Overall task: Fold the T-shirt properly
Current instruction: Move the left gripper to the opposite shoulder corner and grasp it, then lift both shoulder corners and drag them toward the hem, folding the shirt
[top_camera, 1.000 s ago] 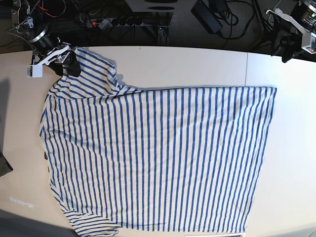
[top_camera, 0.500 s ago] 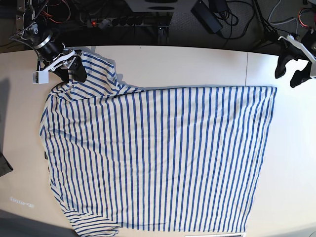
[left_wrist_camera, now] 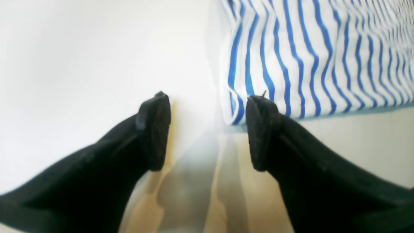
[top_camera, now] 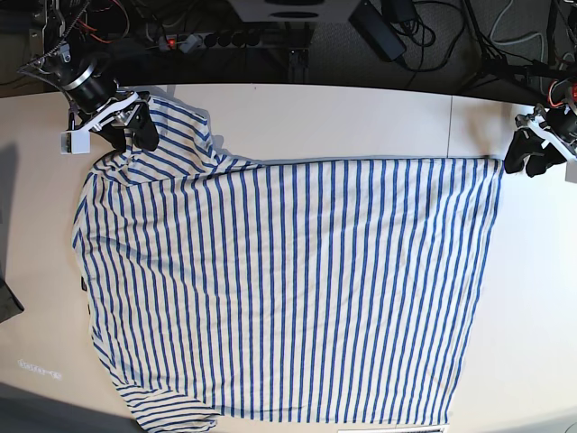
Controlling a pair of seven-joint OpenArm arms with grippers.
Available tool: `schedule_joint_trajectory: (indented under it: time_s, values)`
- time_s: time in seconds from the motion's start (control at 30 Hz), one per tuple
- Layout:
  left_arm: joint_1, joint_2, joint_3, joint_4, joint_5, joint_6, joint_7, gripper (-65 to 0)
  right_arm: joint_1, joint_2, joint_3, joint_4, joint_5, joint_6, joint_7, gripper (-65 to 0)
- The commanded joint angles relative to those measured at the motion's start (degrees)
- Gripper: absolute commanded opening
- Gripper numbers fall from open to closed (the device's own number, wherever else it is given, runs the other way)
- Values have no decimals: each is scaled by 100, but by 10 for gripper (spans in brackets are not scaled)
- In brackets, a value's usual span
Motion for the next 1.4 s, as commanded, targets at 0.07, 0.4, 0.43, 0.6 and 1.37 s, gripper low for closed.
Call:
schedule_joint_trajectory:
  time_s: [0.07,0.4,0.43,0.6,1.37]
  values:
    - [-140,-107,208,-179,-142,-107,-20,-254,-114,17,-37,-81,-378,221,-566,-329]
    - [-459,-105,1161,-463,-94,-107,129,-254,-116,15,-37,-81,-376,221,-568,-329]
    - [-459,-105,1272,-463,-46,-107,129,-254,-116,15,-37,-81,-376,221,-568,-329]
    - [-459,-57,1714,-463,240,-103,122,-255,-114,13,-37,-81,-293,219,-566,-332]
    - [-715,17,1008,-260,219,-434,-334,-650,-96,83,369,361,-131,278,-901,-650]
